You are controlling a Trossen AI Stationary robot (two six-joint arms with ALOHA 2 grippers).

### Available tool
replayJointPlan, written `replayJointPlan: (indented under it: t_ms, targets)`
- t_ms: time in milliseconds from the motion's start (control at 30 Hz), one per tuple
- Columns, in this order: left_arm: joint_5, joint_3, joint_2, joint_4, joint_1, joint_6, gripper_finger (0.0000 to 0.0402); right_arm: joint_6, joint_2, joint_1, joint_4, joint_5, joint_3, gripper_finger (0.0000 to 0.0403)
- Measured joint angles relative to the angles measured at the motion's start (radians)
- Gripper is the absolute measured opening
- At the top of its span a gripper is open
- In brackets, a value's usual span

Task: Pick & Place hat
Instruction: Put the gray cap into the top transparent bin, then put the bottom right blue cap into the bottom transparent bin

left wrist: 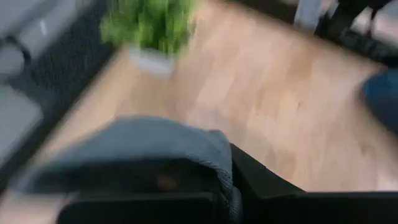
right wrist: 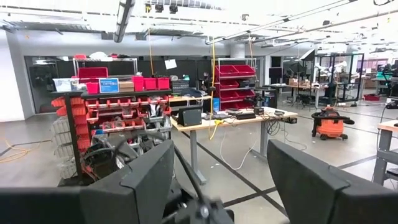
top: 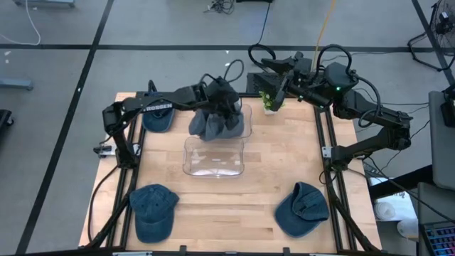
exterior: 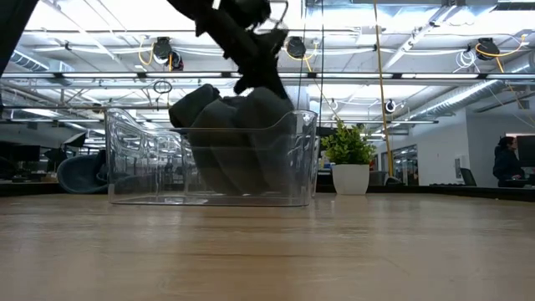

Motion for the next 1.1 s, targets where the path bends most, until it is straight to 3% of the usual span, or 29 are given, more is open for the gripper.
replayJointPlan:
  t_ms: [233,500,1100]
  targets:
    - [-0.067,-0.001,0.026,0.01,-0.005,-0.009,0.0014,0.0,0.0,0.013,0.007,-0.001,0.0,0.0243]
    - [0.002,0.001,-0.004,0.044,0.007,-0.017,0.0051,0.0,0.0,0.012,-0.001,-0.001,0.0,0.0246]
    - [0.042,0.001,-0.181,0.036,0.085,0.066,0.0343,-0.037,0.0,0.012,-0.032,0.002,0.0,0.0244]
